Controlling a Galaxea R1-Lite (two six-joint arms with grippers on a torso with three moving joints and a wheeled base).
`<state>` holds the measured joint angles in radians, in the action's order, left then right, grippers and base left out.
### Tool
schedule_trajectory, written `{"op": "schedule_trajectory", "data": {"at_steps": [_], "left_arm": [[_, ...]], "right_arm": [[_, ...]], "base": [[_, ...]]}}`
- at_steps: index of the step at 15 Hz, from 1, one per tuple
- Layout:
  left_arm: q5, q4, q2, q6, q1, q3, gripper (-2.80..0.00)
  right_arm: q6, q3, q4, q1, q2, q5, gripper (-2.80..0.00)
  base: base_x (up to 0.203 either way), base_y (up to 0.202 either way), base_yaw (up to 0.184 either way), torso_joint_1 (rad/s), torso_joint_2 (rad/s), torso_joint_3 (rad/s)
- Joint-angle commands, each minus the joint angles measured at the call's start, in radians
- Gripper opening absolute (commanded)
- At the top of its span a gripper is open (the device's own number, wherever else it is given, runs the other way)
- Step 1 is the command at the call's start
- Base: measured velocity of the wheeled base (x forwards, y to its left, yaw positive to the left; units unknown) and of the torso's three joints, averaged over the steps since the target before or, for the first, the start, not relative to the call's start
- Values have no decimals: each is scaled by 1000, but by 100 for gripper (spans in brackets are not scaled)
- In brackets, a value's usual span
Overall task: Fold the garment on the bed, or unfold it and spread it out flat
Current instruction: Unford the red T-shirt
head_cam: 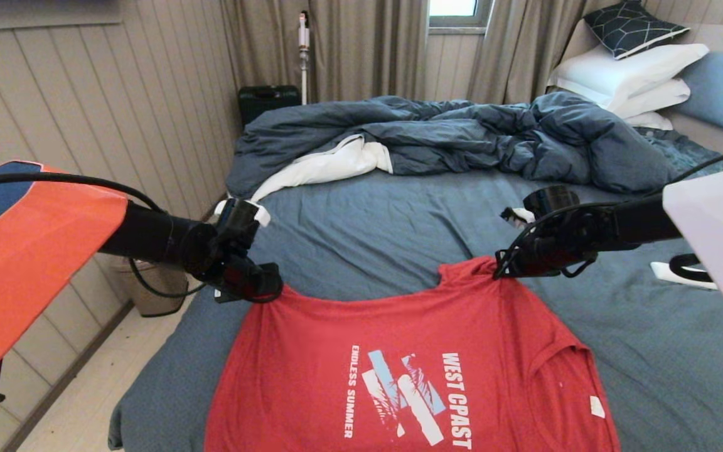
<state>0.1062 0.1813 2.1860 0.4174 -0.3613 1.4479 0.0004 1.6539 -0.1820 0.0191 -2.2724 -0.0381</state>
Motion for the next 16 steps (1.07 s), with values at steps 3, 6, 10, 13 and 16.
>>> {"op": "schedule_trajectory", "data": {"at_steps": [3,6,10,13,16], "left_arm": [[3,4,32,-8,48,78,-280],[3,-11,24,-18,66,80,-280],[3,-31,-2,-37,67,85,-280],[3,-71,-6,-54,67,88,-280],[2,-94,-19,-54,73,88,-280]], "right_arm": [[15,52,69,4,-44,35,-280],[34,52,189,14,-70,110,-280],[53,53,208,16,-49,119,-280],[57,53,233,16,-47,137,-280],[82,53,263,19,-29,142,-280]], "base": [[0,0,0,0,0,0],[0,0,0,0,0,0],[0,0,0,0,0,0],[0,0,0,0,0,0],[0,0,0,0,0,0]]}}
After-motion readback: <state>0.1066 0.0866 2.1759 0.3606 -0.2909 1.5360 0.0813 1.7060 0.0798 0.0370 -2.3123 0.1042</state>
